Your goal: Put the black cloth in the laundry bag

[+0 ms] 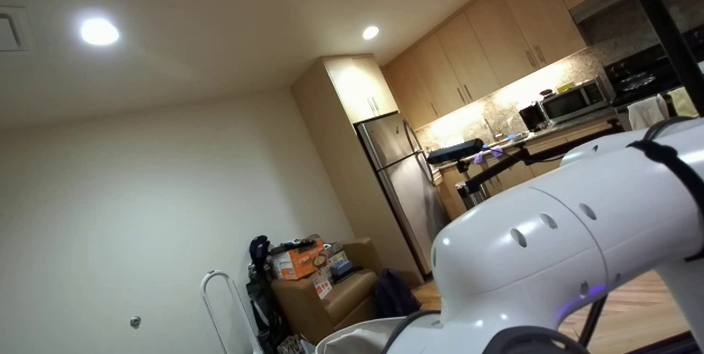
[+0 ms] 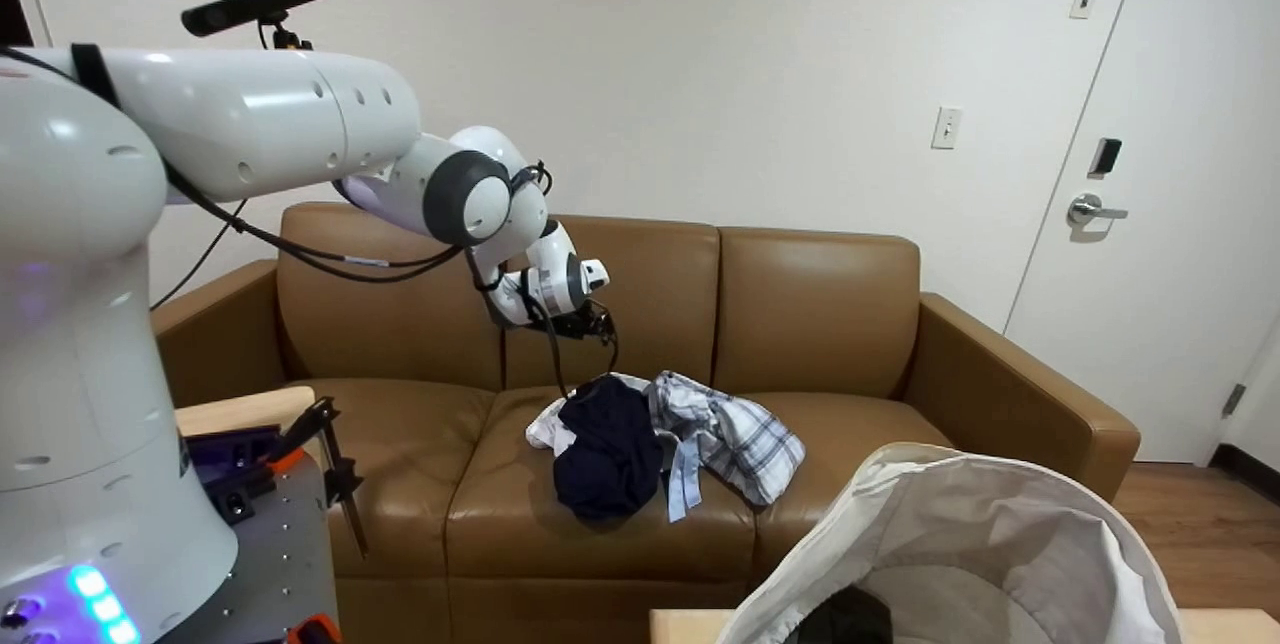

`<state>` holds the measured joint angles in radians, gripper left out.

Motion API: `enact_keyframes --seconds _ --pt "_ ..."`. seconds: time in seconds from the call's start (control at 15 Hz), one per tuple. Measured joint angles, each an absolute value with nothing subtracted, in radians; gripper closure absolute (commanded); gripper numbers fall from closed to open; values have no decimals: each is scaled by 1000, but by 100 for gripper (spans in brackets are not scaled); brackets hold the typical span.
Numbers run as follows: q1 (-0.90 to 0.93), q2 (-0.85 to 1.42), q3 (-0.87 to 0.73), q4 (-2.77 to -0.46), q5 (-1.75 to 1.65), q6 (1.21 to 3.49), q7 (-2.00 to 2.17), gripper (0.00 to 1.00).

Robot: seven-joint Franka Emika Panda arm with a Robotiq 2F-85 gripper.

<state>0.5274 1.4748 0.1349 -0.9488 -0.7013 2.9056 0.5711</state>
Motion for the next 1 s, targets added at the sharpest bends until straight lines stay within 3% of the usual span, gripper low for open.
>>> enact_keyframes --seconds 0.47,0.67,1.0 --pt "513 1314 135 -1083 -702 2591 473 0" --pt "452 1267 226 -1172 -680 2557 344 0" --pt "434 1277 234 -1197 -682 2605 317 0"
